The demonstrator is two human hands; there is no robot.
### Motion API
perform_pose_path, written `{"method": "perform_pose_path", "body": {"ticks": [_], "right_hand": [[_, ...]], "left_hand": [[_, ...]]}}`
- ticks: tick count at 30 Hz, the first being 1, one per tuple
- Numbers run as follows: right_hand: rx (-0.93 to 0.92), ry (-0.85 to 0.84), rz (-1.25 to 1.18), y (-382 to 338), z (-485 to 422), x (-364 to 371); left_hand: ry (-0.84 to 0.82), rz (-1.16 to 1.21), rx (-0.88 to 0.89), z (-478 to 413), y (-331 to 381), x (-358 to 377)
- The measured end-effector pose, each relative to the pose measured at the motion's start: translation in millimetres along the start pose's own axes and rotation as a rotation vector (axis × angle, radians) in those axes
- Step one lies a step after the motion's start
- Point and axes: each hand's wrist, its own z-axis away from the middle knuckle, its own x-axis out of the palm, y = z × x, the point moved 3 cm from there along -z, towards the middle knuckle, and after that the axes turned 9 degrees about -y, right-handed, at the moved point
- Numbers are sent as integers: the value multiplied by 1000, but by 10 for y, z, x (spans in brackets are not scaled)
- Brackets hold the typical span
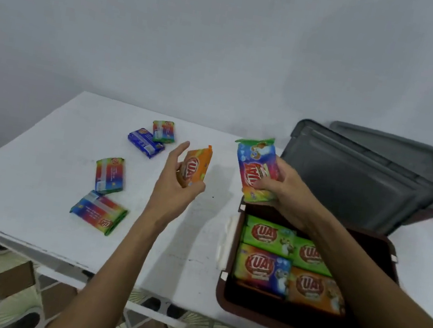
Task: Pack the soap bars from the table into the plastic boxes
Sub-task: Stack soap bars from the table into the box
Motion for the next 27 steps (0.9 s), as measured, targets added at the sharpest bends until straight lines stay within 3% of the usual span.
{"method": "perform_pose_path", "body": {"ticks": [8, 17, 21, 27], "right_hand": [[-78, 285, 177, 53, 754, -536], [0, 319, 296, 212, 1381, -799], [69, 383, 293, 326, 1527, -874], [207, 339, 292, 528, 1624, -902]], "left_hand": [[-138, -145, 110, -11, 171, 706], [-280, -308, 314, 12, 209, 1120], [-294, -340, 340, 42, 186, 1167], [-308, -404, 329, 80, 138, 1193]]}}
